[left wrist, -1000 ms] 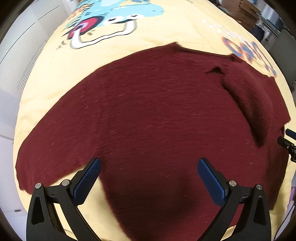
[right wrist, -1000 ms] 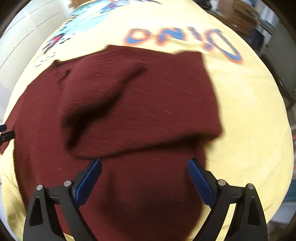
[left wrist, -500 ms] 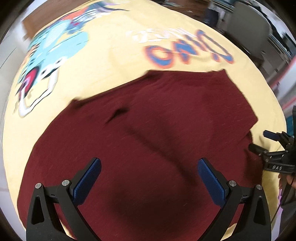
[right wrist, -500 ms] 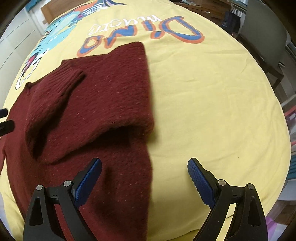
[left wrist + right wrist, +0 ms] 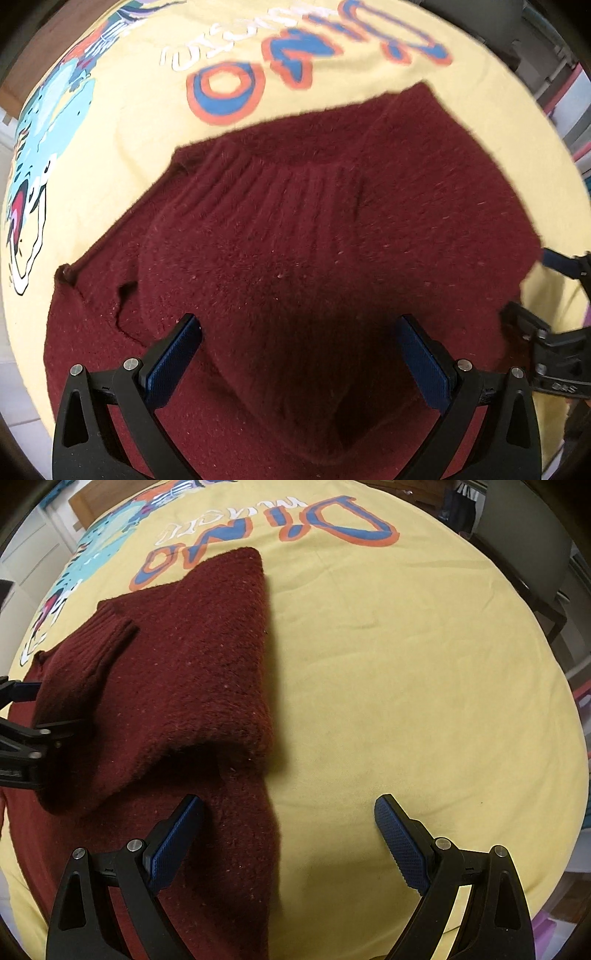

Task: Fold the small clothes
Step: 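Grasp the other sleeve cuff with the left tool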

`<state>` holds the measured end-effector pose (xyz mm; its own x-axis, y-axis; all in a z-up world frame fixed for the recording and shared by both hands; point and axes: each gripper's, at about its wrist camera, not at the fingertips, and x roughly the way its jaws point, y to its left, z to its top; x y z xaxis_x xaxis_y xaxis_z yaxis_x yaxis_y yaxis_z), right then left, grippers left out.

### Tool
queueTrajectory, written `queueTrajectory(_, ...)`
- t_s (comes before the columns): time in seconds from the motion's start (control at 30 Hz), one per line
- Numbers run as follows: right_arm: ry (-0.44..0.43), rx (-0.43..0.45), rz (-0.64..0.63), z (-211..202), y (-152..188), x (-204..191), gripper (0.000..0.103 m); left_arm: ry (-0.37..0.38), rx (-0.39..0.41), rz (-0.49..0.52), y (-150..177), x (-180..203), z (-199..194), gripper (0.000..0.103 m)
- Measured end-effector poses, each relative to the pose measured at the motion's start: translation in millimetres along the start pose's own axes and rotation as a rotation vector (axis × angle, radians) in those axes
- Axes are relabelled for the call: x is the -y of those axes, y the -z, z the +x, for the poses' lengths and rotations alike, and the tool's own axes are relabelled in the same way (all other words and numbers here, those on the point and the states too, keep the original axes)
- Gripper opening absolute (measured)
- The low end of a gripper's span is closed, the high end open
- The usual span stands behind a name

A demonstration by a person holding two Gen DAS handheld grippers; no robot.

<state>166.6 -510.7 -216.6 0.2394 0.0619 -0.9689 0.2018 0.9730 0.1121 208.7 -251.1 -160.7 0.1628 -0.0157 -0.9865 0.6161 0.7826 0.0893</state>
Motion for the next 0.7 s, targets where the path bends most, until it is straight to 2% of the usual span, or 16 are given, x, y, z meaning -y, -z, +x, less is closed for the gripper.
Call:
queueTrajectory(0.07,0.004,-0.002,-0.005,3,-3,-1,0.094,-0.022,-0.005,0.005,-2,-2,8,0.096)
queueTrajectory(0.13,0.011,0.002,-0.01,4,-6,-2,0.094,-0.026,0.005,-0.005,-2,-7,12,0.08)
queueTrajectory(0.17,0.014,0.003,-0.009,5,-8,-3,0.094,-0.016,0.015,-0.017,-2,-11,13,0.077)
queueTrajectory(0.2,0.015,0.002,-0.006,6,-11,-3,0.094,-0.005,0.024,-0.024,-1,-14,12,0.066)
queueTrajectory(0.23,0.014,0.001,0.0,7,-15,-4,0.094,0.001,0.034,-0.033,1,-21,10,0.051)
queueTrajectory(0.27,0.01,0.003,0.003,9,-19,-6,0.094,0.002,0.043,-0.044,2,-26,7,0.043)
queueTrajectory(0.3,0.005,0.002,0.006,9,-21,-7,0.094,0.008,0.052,-0.056,3,-32,4,0.029)
queueTrajectory(0.33,-0.002,0.002,0.005,10,-24,-9,0.094,0.019,0.061,-0.072,5,-39,2,0.021)
queueTrajectory(0.4,-0.003,0.005,0.001,10,-30,-15,0.091,0.049,0.084,-0.112,10,-55,-5,0.018)
queueTrajectory(0.43,0.004,0.003,-0.002,11,-32,-17,0.076,0.055,0.096,-0.129,13,-63,-9,0.017)
queueTrajectory(0.47,0.005,0.0,-0.003,11,-33,-19,0.045,0.056,0.108,-0.144,15,-70,-12,0.016)
queueTrajectory(0.53,-0.044,-0.009,0.008,11,-36,-21,0.021,0.064,0.143,-0.192,25,-91,-23,0.016)
queueTrajectory(0.7,-0.041,0.007,0.023,5,-36,-23,0.017,0.087,0.223,-0.301,56,-124,-42,0.016)
